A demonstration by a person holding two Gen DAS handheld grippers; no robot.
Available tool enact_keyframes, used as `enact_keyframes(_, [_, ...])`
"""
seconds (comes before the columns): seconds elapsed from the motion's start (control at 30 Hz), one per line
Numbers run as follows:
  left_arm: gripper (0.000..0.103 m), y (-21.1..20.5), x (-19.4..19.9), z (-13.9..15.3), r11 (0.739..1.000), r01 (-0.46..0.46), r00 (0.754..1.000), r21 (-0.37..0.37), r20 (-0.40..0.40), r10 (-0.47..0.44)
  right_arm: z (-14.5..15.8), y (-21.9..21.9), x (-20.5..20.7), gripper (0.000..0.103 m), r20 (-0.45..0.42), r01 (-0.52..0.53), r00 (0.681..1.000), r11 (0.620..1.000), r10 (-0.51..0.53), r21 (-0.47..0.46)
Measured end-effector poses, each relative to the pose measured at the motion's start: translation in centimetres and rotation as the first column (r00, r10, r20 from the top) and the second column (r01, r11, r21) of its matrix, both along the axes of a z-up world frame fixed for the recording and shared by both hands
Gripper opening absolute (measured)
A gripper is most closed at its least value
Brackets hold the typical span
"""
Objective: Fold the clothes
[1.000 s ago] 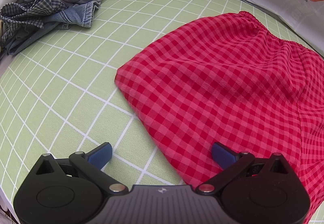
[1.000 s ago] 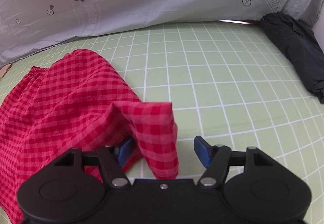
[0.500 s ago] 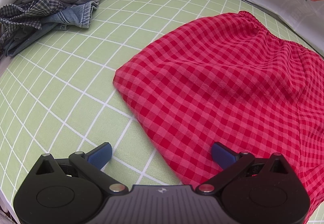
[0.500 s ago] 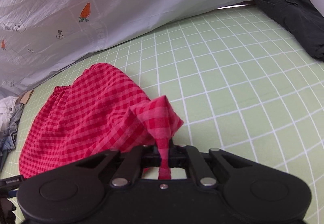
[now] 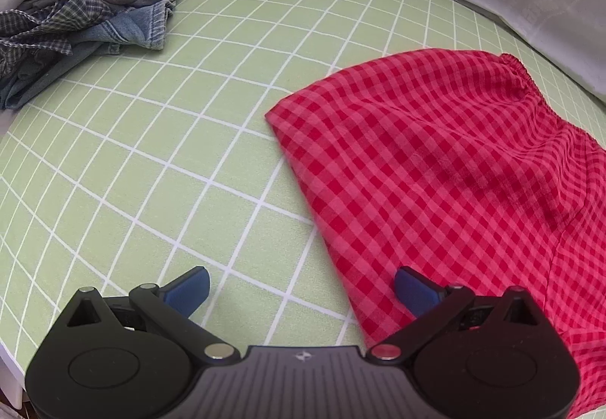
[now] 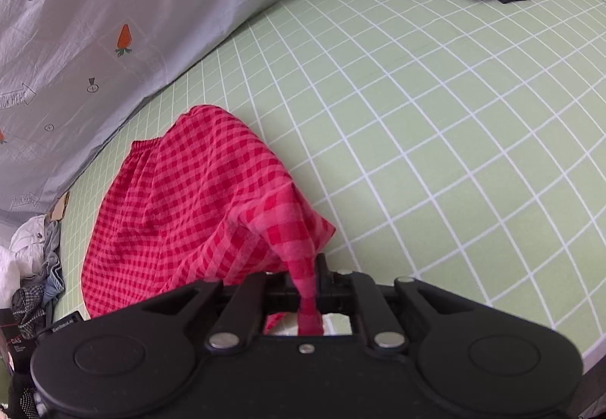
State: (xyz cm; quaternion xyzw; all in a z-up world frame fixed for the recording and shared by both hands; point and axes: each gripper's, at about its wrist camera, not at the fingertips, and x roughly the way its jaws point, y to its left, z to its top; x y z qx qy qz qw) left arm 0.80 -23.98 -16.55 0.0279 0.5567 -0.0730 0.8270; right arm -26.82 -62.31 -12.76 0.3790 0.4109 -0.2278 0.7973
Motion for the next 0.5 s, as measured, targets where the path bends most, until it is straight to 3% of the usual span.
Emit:
enact_keyframes(0.13, [0.102,1.6,0.7,0.7,1.0,-0.025,1.0,-0.001,0.007,0.025,2.0,0.7,-0.6,0.047,0.057,0.086,0.995,0.994,-0.082,-0.063])
enact_keyframes(0.23, [0.102,2.2,2.0,1.0,1.0,-0.027,0.999,0.004,0.018,0.027,3.8,0.5,0.2,0.062,0.138,0.142,0.982,0.983,-0.126,-0.115])
enact_keyframes(0.33, [0.1,2.3,3.3,1.5,1.0,-0.004,0.999,-0.005,0.032,0.004,4.0,0.1,2.8,0.066,0.14,0.126,0.985,0.978,-0.103,-0.166])
enact_keyframes(0.5, [0.098,1.5,6.4,1.4,0.999,0.053,0.997,0.002,0.06,-0.053,1.4,-0.3,9.1,0.072,0.121,0.058,0.992,0.979,-0.035,-0.194])
